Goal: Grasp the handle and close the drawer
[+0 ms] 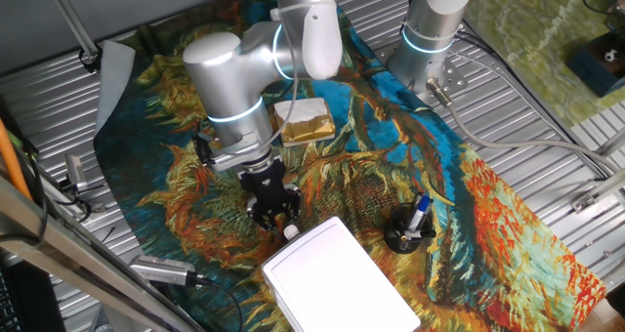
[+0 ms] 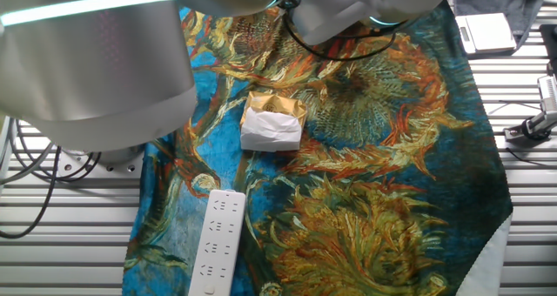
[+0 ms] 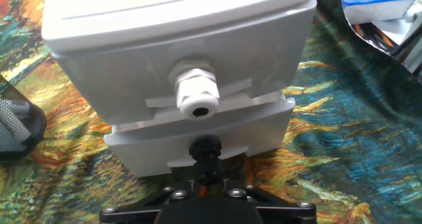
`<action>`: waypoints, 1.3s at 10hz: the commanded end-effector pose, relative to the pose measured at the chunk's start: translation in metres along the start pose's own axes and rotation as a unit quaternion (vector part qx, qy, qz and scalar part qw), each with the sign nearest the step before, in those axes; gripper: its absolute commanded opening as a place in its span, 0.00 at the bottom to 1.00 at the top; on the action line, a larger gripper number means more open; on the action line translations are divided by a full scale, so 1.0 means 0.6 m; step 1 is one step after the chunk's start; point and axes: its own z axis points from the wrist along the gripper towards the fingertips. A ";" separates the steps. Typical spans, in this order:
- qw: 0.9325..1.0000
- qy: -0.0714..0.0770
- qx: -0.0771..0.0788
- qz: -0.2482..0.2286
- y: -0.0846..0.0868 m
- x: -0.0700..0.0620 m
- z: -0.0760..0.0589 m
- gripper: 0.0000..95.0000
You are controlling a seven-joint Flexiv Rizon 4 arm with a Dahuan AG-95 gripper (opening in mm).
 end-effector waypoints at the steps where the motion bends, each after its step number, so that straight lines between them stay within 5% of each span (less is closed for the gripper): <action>1: 1.000 -0.003 0.001 0.002 0.000 -0.002 0.003 0.20; 8: 1.000 -0.010 0.002 0.009 0.000 -0.012 0.010 0.20; 9: 1.000 -0.012 0.002 0.011 0.000 -0.012 0.010 0.00; 10: 1.000 -0.011 0.002 0.013 0.000 -0.012 0.010 0.00; 11: 1.000 -0.008 0.003 0.011 0.000 -0.012 0.010 0.20; 13: 1.000 -0.005 0.003 0.008 0.000 -0.012 0.010 0.20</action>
